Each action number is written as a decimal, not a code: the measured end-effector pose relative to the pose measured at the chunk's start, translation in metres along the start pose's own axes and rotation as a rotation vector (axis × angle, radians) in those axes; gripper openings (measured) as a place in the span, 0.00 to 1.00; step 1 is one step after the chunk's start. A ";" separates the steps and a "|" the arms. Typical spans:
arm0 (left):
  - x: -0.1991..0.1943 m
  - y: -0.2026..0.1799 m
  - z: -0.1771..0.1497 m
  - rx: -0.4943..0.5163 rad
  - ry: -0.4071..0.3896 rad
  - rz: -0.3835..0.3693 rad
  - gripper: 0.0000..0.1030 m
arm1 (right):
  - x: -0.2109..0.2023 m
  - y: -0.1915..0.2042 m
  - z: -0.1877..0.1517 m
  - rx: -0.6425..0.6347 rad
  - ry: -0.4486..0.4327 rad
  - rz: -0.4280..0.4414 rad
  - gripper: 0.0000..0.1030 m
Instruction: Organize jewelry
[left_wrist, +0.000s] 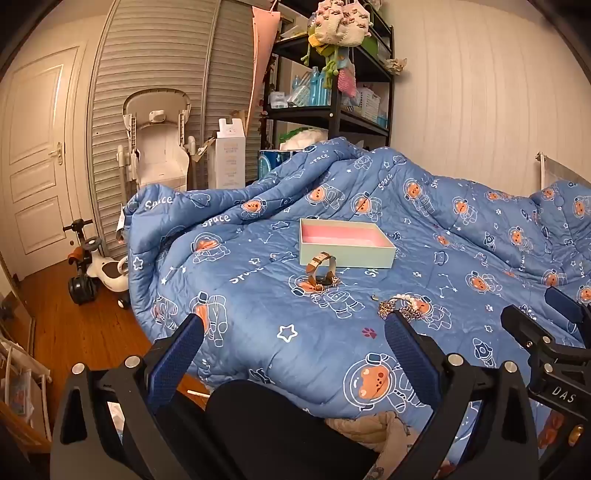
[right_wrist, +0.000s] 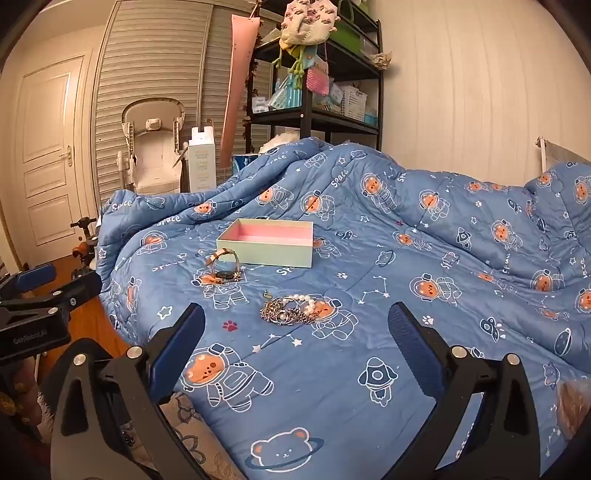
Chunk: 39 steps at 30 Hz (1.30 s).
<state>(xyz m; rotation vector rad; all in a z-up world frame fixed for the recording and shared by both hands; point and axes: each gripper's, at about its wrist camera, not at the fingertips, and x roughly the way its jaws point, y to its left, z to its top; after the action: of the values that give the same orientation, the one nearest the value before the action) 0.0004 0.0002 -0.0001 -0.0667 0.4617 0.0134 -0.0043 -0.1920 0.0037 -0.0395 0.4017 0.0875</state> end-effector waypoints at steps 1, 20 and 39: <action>0.000 0.000 0.000 0.000 0.000 0.001 0.94 | 0.000 0.000 0.000 0.001 -0.002 0.000 0.95; 0.000 0.000 0.000 0.008 -0.008 0.002 0.94 | -0.001 -0.003 0.001 0.004 -0.009 0.000 0.95; -0.002 -0.006 0.003 0.010 -0.007 -0.007 0.94 | -0.004 -0.001 0.002 0.003 -0.022 -0.022 0.95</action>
<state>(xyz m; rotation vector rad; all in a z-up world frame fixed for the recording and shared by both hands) -0.0001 -0.0054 0.0038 -0.0589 0.4544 0.0045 -0.0073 -0.1930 0.0075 -0.0402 0.3796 0.0658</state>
